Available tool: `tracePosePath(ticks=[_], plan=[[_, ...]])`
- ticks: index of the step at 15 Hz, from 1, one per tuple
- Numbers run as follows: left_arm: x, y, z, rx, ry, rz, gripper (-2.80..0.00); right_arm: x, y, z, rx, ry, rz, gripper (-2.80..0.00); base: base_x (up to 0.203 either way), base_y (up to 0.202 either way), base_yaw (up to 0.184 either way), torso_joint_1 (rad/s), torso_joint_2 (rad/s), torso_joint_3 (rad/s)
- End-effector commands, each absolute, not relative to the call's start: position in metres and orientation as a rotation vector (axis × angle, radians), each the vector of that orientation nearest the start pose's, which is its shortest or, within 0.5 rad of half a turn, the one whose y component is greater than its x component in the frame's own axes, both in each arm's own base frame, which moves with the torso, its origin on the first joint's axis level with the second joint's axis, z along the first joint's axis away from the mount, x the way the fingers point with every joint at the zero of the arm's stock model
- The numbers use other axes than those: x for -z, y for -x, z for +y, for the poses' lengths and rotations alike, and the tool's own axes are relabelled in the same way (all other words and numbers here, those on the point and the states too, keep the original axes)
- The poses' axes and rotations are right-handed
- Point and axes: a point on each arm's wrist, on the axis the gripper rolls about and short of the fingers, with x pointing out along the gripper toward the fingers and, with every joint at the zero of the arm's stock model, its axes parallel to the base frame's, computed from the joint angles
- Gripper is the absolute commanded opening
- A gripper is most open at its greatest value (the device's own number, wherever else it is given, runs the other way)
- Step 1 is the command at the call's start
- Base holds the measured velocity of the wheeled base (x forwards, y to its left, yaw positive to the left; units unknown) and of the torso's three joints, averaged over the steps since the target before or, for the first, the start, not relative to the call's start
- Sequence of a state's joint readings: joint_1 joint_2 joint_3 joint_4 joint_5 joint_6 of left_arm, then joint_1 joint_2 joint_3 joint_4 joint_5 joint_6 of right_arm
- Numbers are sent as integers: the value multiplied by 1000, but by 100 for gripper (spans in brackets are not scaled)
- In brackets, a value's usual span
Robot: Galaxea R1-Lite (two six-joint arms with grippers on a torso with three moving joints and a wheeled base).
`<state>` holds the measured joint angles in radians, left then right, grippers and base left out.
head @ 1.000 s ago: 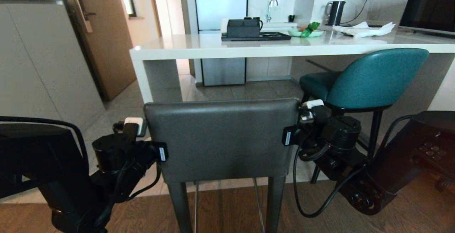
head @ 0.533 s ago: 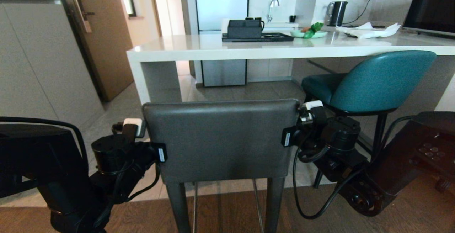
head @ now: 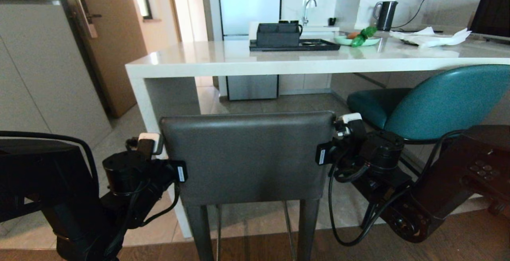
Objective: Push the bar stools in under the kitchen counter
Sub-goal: Push the gray chair back under the dining table
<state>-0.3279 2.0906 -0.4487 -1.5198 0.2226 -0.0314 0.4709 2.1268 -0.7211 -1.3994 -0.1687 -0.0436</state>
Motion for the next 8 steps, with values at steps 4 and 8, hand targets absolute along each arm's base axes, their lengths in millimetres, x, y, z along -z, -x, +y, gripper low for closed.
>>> tracePosePath(ticks=[4, 8], plan=[[-72, -298, -96, 103, 4, 100, -280, -96, -326, 162, -301, 44, -11, -280, 188, 0, 2, 3, 4, 3], [-73, -298, -96, 104, 5, 99, -280, -96, -326, 162, -301, 49, -14, -280, 188, 0, 2, 5, 2, 3]])
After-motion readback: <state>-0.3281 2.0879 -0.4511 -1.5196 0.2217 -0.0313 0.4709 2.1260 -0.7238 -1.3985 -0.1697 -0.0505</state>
